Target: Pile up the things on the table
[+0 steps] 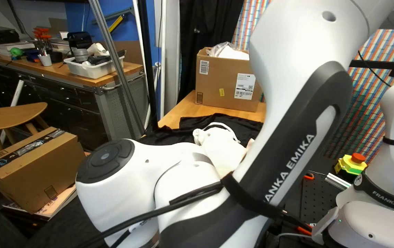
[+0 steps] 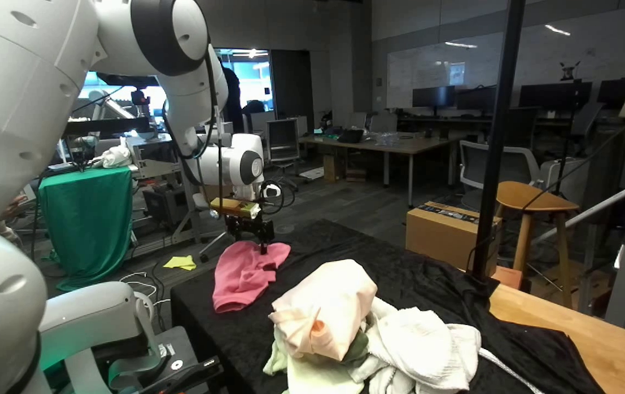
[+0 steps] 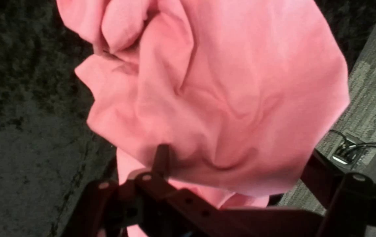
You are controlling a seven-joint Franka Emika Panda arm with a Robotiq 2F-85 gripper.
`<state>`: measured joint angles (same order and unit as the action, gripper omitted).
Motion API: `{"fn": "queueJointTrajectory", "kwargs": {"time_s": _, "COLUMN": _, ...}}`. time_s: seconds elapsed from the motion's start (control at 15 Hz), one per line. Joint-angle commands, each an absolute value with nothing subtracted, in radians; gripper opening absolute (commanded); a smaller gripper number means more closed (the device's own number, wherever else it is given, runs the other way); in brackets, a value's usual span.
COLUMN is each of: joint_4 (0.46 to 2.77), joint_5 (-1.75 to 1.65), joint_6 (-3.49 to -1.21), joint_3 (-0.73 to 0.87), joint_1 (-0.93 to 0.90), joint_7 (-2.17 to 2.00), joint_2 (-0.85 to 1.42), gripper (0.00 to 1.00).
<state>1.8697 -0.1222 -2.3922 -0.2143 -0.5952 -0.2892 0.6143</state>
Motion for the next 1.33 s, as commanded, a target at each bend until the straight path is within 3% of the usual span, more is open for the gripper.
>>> {"fn": "queueJointTrajectory", "kwargs": {"time_s": 0.0, "joint_4": 1.835, "joint_5": -0.163, "joint_6": -2.375, "joint_3": -0.177, "joint_1": -0.641, "joint_7": -0.362, "joint_2": 0.625, "gripper": 1.0}}
{"fn": "queueJointTrajectory", "kwargs": {"time_s": 0.13, "joint_4": 1.828, "joint_5": -0.159, "joint_6": -2.35, "joint_3": -0.176, "joint_1": -0.643, "joint_7": -0.359, "joint_2": 0.623, "gripper": 0.98}}
{"fn": "queueJointTrajectory", "kwargs": {"time_s": 0.2, "joint_4": 1.826, "joint_5": -0.157, "joint_6": -2.34, "joint_3": -0.176, "joint_1": -0.642, "joint_7": -0.356, "joint_2": 0.621, "gripper": 0.74}}
{"fn": "queueJointTrajectory", "kwargs": {"time_s": 0.33, "joint_4": 1.818, "joint_5": -0.145, "joint_6": -2.307, "joint_3": -0.184, "joint_1": -0.63, "joint_7": -0.341, "joint_2": 0.615, "gripper": 0.7}}
{"fn": "queueJointTrajectory", "kwargs": {"time_s": 0.87, "joint_4": 1.767, "joint_5": -0.116, "joint_6": -2.109, "joint_3": -0.214, "joint_1": -0.575, "joint_7": -0.256, "joint_2": 0.594, "gripper": 0.05}}
{"fn": "queueJointTrajectory", "kwargs": {"time_s": 1.07, "joint_4": 1.752, "joint_5": -0.113, "joint_6": -2.006, "joint_3": -0.224, "joint_1": -0.536, "joint_7": -0.189, "joint_2": 0.561, "gripper": 0.01}}
{"fn": "queueJointTrajectory", "kwargs": {"time_s": 1.27, "joint_4": 1.747, "joint_5": -0.134, "joint_6": -1.926, "joint_3": -0.219, "joint_1": -0.494, "joint_7": -0.151, "joint_2": 0.506, "gripper": 0.04}}
